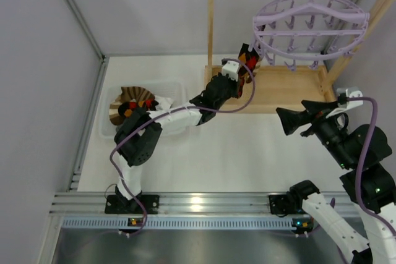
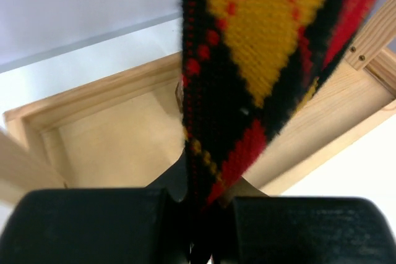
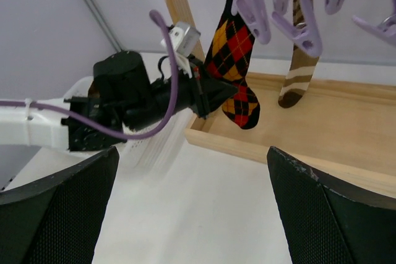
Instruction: Remove the socks clipped to the hanger
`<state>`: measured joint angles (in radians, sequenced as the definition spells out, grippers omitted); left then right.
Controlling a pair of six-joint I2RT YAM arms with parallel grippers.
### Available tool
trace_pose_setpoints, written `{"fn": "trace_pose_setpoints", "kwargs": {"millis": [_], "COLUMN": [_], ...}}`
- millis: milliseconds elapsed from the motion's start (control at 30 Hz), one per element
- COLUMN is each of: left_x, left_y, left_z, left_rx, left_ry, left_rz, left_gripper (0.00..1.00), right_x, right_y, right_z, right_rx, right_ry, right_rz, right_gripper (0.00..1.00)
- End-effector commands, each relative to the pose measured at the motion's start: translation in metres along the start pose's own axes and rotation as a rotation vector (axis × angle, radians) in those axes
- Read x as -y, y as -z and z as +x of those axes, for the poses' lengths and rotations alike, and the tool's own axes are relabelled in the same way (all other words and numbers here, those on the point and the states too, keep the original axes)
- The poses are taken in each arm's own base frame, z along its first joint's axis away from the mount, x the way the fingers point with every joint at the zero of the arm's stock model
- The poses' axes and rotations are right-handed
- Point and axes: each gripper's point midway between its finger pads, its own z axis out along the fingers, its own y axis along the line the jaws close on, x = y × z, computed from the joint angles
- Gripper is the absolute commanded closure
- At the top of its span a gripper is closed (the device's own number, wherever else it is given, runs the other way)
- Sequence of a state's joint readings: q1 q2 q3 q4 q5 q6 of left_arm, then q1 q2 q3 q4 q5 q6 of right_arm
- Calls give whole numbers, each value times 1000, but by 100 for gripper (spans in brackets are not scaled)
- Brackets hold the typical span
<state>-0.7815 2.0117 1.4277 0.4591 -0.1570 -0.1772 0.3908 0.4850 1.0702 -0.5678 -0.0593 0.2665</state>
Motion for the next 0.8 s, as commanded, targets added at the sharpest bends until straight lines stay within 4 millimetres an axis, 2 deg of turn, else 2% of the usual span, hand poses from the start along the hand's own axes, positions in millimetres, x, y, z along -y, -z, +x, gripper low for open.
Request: {"fn": "trace_pose_setpoints", "kwargs": {"millis": [0, 33, 67, 133, 167, 233, 267, 300, 333, 367, 433, 467, 533, 567, 633, 667, 700, 733, 767], "left_x": [13, 15, 32, 43, 57, 67, 81, 86, 93, 109, 124, 145, 157, 173, 182, 195, 199, 202, 209], "left_y": [43, 49, 58, 69, 75, 80, 87, 89, 91, 94, 96, 95, 97, 94, 93, 95, 89, 88, 87], "left_z": [-52, -51, -43, -44, -40, -33, -35, -34, -34, -31, -30, -24, -18, -15, -10, -21, -5, -4, -13], "left_rx": [138, 140, 125, 130, 126, 117, 126, 122, 122, 122, 117, 117, 107, 107, 101, 123, 101, 99, 112], "left_ry": [-9, -12, -26, -51, -71, -140, -170, -226, -255, -284, -365, -390, -460, -500, -536, -526, -584, -595, -598], "left_rz": [-149, -172, -149, -163, -165, -194, -215, -234, -250, -276, -298, -284, -317, -314, -346, -347, -354, -366, -373], "left_gripper": [100, 100, 100, 100, 100, 100, 100, 100, 100, 100, 100, 100, 100, 100, 100, 100, 100, 100, 100], "right_x": [-7, -8, -7, -7, -8, -3, 2, 4, 4, 10, 10, 12, 12, 15, 17, 21, 25, 29, 39], "right_y": [15, 17, 18, 24, 26, 36, 37, 39, 46, 41, 40, 40, 34, 32, 20, 18, 16, 8, 7], "right_z": [-36, -41, -43, -50, -54, -67, -69, -72, -83, -76, -82, -80, -84, -78, -80, -79, -76, -75, -77], "right_rx": [99, 107, 109, 119, 126, 151, 147, 141, 160, 104, 86, 66, 41, 0, -48, -66, -93, -116, -121], "right_ry": [-10, -10, -10, -8, -3, 11, 15, 22, 24, 28, 36, 40, 49, 56, 76, 79, 90, 96, 104], "right_rz": [-3, -1, 8, 13, 15, 55, 90, 106, 119, 153, 167, 180, 188, 201, 218, 244, 266, 291, 349], "right_gripper": [1, 1, 1, 1, 1, 1, 1, 1, 1, 1, 0, 1, 1, 1, 1, 1, 2, 3, 4]}}
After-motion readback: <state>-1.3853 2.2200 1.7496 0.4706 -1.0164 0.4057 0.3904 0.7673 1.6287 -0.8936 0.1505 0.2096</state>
